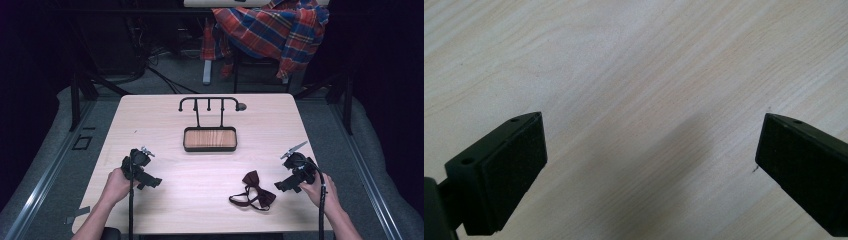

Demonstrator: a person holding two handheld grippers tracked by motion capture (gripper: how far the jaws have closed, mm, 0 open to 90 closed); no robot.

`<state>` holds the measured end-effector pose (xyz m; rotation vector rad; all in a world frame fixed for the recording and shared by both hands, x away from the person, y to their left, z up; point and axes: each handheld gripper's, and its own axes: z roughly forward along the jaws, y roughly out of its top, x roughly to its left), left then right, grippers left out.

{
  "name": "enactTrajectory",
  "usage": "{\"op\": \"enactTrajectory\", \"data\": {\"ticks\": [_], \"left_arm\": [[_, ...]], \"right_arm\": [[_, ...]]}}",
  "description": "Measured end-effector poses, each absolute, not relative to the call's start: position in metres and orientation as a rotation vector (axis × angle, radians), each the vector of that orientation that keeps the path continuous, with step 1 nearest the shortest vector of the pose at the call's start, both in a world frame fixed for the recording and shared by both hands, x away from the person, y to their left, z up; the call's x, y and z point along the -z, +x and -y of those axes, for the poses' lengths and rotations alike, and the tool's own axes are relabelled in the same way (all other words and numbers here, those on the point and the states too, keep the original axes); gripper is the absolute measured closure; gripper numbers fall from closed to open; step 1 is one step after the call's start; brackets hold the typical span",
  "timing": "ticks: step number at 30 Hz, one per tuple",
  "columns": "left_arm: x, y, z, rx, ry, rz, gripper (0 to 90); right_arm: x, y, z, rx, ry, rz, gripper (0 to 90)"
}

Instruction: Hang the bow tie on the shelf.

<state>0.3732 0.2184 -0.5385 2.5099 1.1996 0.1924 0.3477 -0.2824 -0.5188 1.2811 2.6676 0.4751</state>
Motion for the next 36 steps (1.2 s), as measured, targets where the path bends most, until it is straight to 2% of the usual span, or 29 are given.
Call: {"op": "enactTrajectory", "data": {"ticks": [5,6,11,12,14,33,36], "left_arm": [[0.539,0.374,-0.218,-0.187,2.513,-1.197,0.0],[0.539,0.374,-0.218,-0.187,2.512,-1.196,0.0],[0.539,0.373,-0.219,-0.186,2.510,-1.193,0.0],[0.539,0.373,-0.219,-0.189,2.508,-1.193,0.0],[0.538,0.372,-0.218,-0.191,2.510,-1.189,0.0],[0.540,0.375,-0.219,-0.191,2.526,-1.182,0.0],[0.540,0.376,-0.218,-0.187,2.529,-1.174,0.0]], "right_arm": [[0.526,0.348,0.277,-0.509,1.349,-2.701,0.0],[0.522,0.350,0.276,-0.418,1.322,-2.746,0.0],[0.524,0.351,0.269,-0.382,1.311,-2.786,0.5],[0.529,0.347,0.266,-0.477,1.375,-2.728,0.6],[0.526,0.350,0.266,-0.400,1.304,-2.778,0.0],[0.520,0.349,0.245,-0.537,1.185,-2.765,0.0],[0.521,0.348,0.243,-0.542,1.186,-2.779,2.1]]}}
